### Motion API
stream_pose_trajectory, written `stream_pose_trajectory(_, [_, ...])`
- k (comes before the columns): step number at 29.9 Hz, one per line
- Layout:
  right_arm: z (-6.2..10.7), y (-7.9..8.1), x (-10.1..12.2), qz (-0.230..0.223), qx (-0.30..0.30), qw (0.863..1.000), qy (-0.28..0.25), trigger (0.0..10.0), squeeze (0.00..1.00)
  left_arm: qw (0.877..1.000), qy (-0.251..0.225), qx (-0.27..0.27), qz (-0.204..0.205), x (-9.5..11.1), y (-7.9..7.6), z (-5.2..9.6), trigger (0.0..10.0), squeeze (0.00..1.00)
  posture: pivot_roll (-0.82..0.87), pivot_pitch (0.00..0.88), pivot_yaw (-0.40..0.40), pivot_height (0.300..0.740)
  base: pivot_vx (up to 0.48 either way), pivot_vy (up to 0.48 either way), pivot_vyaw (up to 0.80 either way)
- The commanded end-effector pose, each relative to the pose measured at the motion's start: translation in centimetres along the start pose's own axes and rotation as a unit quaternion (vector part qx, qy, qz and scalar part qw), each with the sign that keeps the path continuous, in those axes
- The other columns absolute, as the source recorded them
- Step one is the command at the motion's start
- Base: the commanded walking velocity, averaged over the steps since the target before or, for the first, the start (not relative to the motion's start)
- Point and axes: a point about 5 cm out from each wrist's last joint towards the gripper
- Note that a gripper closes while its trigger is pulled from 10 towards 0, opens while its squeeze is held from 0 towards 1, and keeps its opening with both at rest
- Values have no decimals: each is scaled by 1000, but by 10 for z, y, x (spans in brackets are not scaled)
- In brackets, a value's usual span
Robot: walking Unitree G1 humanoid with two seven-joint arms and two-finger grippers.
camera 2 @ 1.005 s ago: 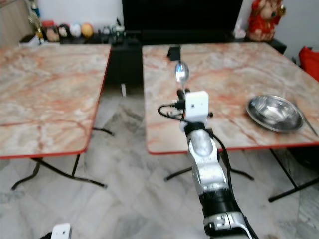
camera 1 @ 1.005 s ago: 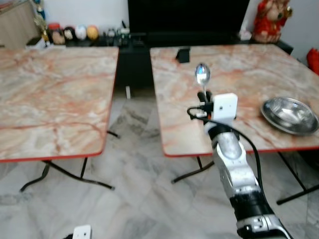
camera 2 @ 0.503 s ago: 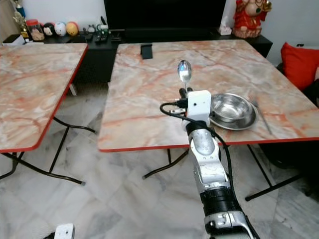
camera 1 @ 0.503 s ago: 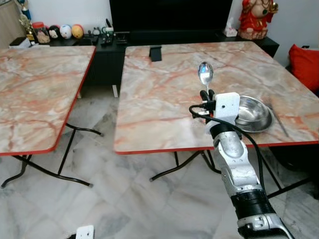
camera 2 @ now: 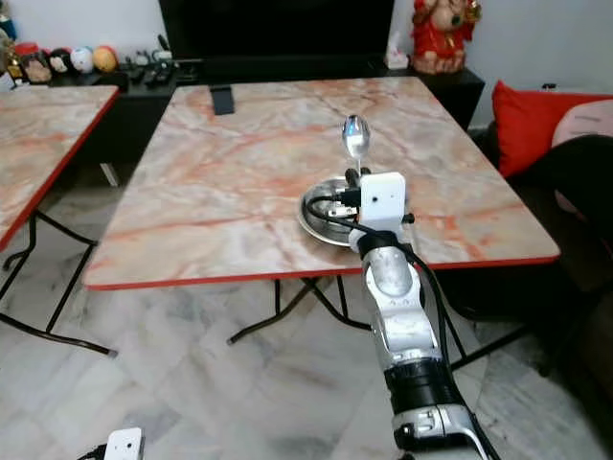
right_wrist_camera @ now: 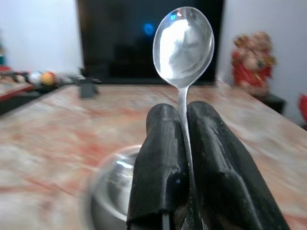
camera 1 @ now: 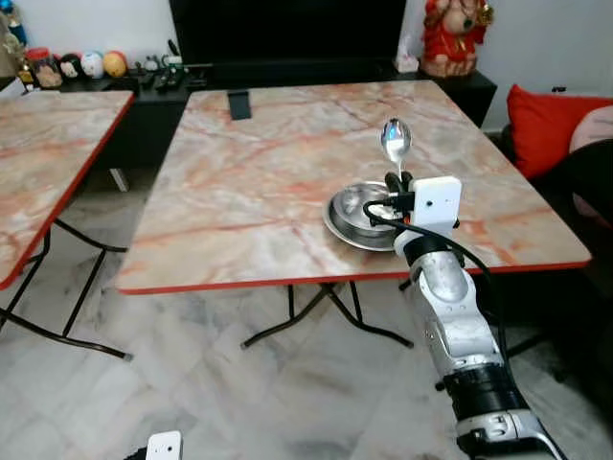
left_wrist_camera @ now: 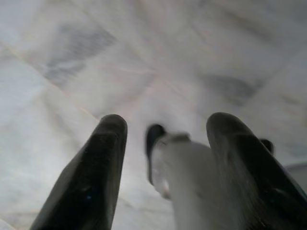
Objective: Setting the table
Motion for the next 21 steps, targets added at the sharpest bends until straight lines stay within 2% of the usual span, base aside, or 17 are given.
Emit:
stream_pose_trajectory(1, [-4,5,8,-4,5,1000,-15,10000,0,1000,12,7,-2,-6,5,2,10000,0,-79,0,47,740,0,0,0])
stream_pose_trajectory(8, [-6,5,10,-4,3,1000,-17,10000,0,1000,5,10,5,-3,6,1,10000,0,-76,0,45,740,0,0,0])
stream_pose_trajectory(13, [-7,5,10,-5,4,1000,-19,10000,0,1000,3,15,12,0,15,1,10000,0,-61,0,42,740,0,0,0])
stream_pose_trajectory(21, [-9,3,12,-7,-5,1000,-23,10000,0,1000,5,17,15,-2,19,2,10000,0,-74,0,52,740,30,0,0])
Point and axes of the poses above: a point about 5 cm out from each wrist's last joint towards the gripper, its own z axis pointing back from the gripper into the wrist, its own x axis along the axis of the wrist's last joint, y = z × x, and after that the axes turned 11 degrees about -z, right-handed
